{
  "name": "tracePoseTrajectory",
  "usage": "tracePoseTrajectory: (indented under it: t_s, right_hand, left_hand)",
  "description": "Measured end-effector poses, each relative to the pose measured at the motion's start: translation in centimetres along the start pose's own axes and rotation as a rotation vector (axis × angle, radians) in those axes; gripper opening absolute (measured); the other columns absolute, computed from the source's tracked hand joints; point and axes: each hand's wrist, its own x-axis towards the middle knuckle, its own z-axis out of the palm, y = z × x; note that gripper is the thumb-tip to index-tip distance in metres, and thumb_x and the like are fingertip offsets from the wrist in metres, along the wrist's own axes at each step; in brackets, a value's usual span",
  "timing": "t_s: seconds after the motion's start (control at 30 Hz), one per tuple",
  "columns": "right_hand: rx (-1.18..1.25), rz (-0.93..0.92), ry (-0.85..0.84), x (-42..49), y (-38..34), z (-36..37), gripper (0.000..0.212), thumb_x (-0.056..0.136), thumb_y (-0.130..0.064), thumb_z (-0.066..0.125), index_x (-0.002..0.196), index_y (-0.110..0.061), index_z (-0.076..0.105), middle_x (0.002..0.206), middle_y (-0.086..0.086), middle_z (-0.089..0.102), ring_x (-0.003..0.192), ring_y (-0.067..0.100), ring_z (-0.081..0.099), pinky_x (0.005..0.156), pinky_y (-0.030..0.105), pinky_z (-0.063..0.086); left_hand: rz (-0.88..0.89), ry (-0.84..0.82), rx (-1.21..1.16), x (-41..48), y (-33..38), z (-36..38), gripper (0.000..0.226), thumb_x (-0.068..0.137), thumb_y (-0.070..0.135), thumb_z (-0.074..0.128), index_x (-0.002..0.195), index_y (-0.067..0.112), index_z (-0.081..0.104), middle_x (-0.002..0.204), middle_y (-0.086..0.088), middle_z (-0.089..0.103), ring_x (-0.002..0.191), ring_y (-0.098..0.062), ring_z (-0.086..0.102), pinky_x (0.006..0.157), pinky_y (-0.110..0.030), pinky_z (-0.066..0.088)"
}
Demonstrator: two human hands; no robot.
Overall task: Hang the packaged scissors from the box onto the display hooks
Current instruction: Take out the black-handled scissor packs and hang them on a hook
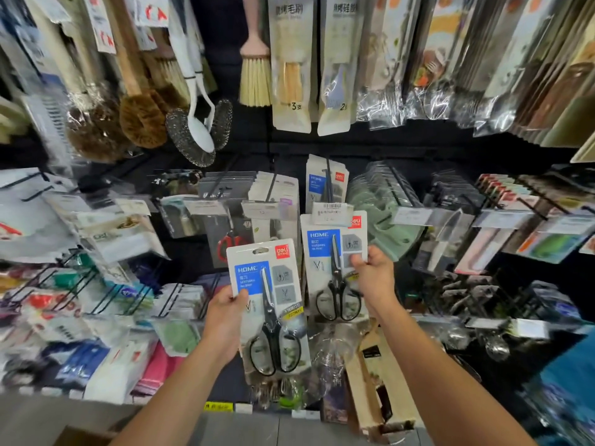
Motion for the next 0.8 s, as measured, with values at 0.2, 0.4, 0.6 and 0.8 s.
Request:
tracePoseTrajectory:
  t_s: [0.2,0.4,0.6,0.8]
  right_hand:
    - [0.072,0.037,0.029,0.5,-0.3,1.4,0.019,0.091,-0.004,0.057,0.092,-0.021,0.066,0.101,0.009,0.074,0.093,0.027,0.07,0.081,0.047,0.056]
    - [0.097,0.092,0.046,1.8,-0.3,2.3,0.015,0.093,-0.005,0.056,0.098,-0.014,0.066,0.096,0.014,0.073,0.075,0.027,0.064,0.061,0.041,0.051]
    - [0.1,0.126,0.047,4.5,-0.6,3.2,0.018,0.095,-0.007,0.054,0.109,-0.012,0.065,0.084,0.002,0.071,0.068,0.02,0.059,0.054,0.033,0.048]
    - [-0.03,0.117,0.101,9.2,-0.9,5.2,0.02,0.094,-0.005,0.052,0.11,-0.006,0.065,0.091,0.013,0.07,0.064,0.014,0.055,0.046,0.021,0.043]
  left_hand:
    - [-0.016,0.004,-0.013,0.5,-0.3,-0.1,0.017,0.099,0.008,0.052,0.095,0.014,0.067,0.105,-0.01,0.073,0.103,-0.035,0.066,0.097,-0.051,0.047]
    - [0.005,-0.024,-0.018,0.6,0.1,0.0,0.02,0.099,0.008,0.05,0.102,0.015,0.068,0.108,-0.005,0.074,0.107,-0.028,0.067,0.101,-0.051,0.047]
    - [0.001,-0.014,-0.004,1.0,0.4,0.6,0.023,0.1,0.008,0.05,0.098,0.021,0.069,0.106,-0.002,0.074,0.106,-0.026,0.067,0.1,-0.049,0.047]
    - [-0.006,0.007,-0.007,1.2,0.4,1.1,0.021,0.1,0.008,0.05,0.103,0.017,0.068,0.109,-0.003,0.073,0.107,-0.026,0.066,0.101,-0.049,0.046]
